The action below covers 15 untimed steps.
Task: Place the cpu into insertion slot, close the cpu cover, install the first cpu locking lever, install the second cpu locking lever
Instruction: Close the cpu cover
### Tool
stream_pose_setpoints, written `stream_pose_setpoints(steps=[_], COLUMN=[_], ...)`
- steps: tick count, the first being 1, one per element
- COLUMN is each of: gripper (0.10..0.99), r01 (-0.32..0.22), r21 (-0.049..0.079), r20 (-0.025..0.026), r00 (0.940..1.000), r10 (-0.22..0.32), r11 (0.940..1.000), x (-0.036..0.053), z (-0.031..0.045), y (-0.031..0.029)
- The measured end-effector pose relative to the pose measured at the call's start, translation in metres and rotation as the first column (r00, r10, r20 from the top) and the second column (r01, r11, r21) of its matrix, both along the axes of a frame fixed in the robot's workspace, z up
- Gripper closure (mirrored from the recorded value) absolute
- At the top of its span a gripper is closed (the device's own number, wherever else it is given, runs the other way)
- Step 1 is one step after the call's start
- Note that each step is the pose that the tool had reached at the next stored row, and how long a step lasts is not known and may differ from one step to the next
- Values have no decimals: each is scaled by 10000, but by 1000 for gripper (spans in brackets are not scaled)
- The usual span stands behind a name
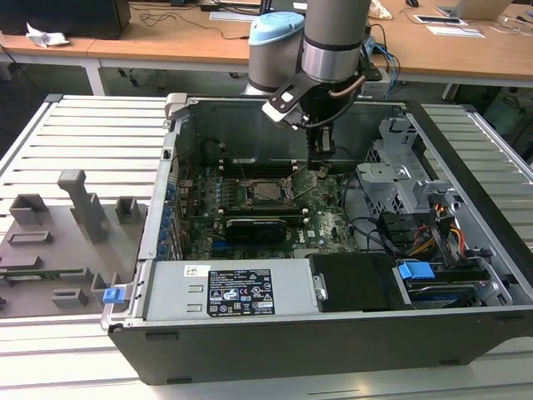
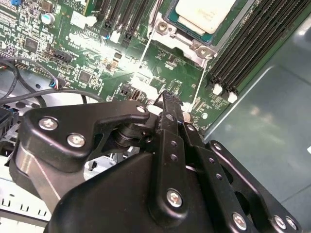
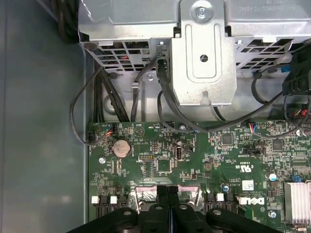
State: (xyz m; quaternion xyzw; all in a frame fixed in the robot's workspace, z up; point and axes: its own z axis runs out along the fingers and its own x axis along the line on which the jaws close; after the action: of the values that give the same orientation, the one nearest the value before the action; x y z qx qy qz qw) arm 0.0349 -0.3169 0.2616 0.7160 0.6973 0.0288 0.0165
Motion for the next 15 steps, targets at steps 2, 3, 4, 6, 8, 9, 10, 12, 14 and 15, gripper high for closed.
stream_pose_setpoints(steps=[2,3,4,6,8,9,10,12,14,15], gripper=[980,980,980,980,980,980,980,980,980,980], r01=[-9,-32,-66,-143,-151,-153,-154,-155,-155,-156], r21=[-2,-2,-2,-1,-1,-1,-2,0,0,0], r20=[-3,-4,-4,-8,-17,-21,-25,-29,-35,-39], r00=[10000,10000,10000,9999,9999,9999,9999,9999,9999,9999], r10=[9,32,66,143,151,153,154,155,155,156], r11=[10000,10000,10000,9999,9999,9999,9999,9999,9999,9999], x=[10,10,12,27,41,51,61,79,100,118], z=[-4,-5,-6,-10,-14,-17,-18,-21,-24,-29], y=[-4,-4,-4,-4,-4,-4,-5,-4,-4,-4])
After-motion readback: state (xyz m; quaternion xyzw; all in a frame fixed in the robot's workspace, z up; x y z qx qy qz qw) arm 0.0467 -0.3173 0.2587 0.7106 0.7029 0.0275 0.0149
